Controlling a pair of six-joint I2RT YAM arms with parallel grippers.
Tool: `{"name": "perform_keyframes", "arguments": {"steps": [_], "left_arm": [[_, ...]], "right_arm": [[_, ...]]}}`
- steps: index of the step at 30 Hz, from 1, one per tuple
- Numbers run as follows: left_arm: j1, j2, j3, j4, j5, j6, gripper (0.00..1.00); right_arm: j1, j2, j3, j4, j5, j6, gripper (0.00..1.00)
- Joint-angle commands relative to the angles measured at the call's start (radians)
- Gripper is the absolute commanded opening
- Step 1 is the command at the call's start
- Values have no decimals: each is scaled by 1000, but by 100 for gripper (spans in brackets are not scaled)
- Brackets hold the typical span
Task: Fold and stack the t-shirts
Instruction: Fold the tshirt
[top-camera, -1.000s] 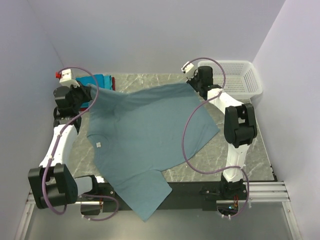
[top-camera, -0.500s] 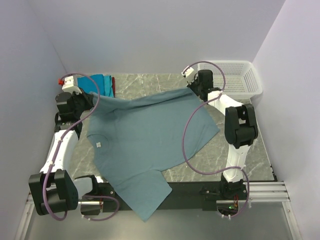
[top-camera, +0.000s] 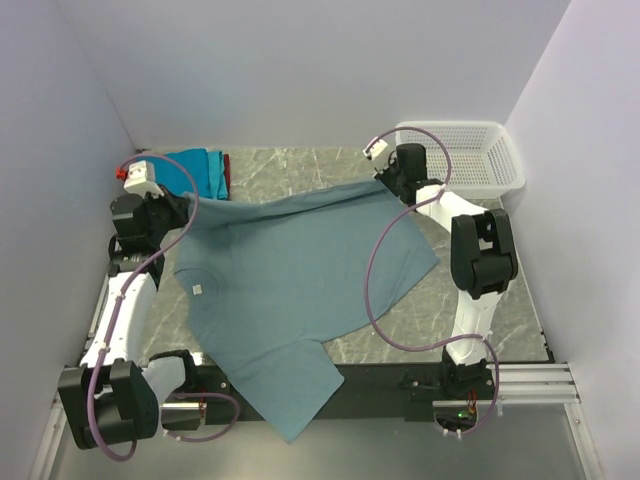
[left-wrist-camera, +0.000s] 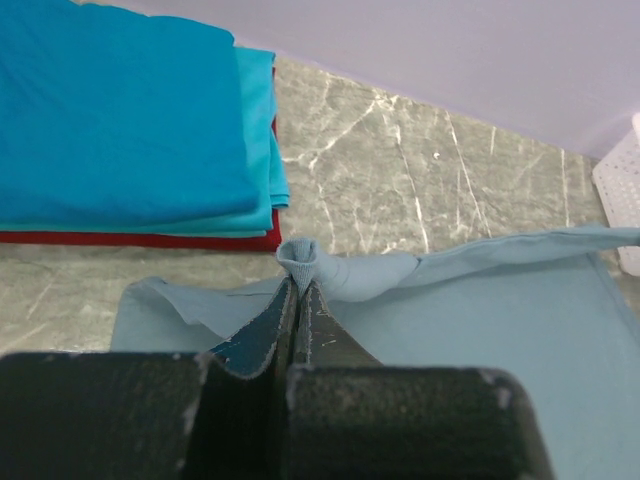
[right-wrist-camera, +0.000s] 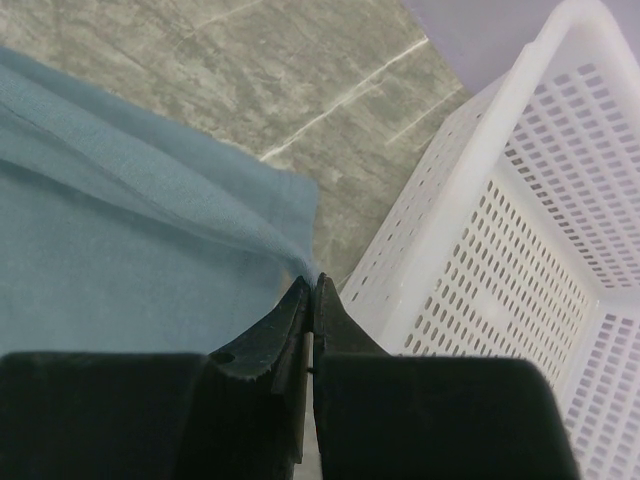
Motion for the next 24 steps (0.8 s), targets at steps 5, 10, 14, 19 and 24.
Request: {"name": "perform_keyframes", "arguments": {"steps": [5,10,14,19,24], "left_arm": [[2,-58,-30,-12,57,-27,0],[0,-85,-47,-32,79,-33,0],[2,-104,-61,-38,90,-38,0],[2,-113,-64,-59,108,-30,0],[2,-135,-72,-67,116,-27,0]], "right_arm": [[-8,-76,-20,37,15,-20,0],[-8,-81,-37,48,24,-26,0],[-9,-70,-37,47,36,-37,0],[-8,-55,-19,42,59,-49,0],[-9,-39,0,30,70,-52,0]]}}
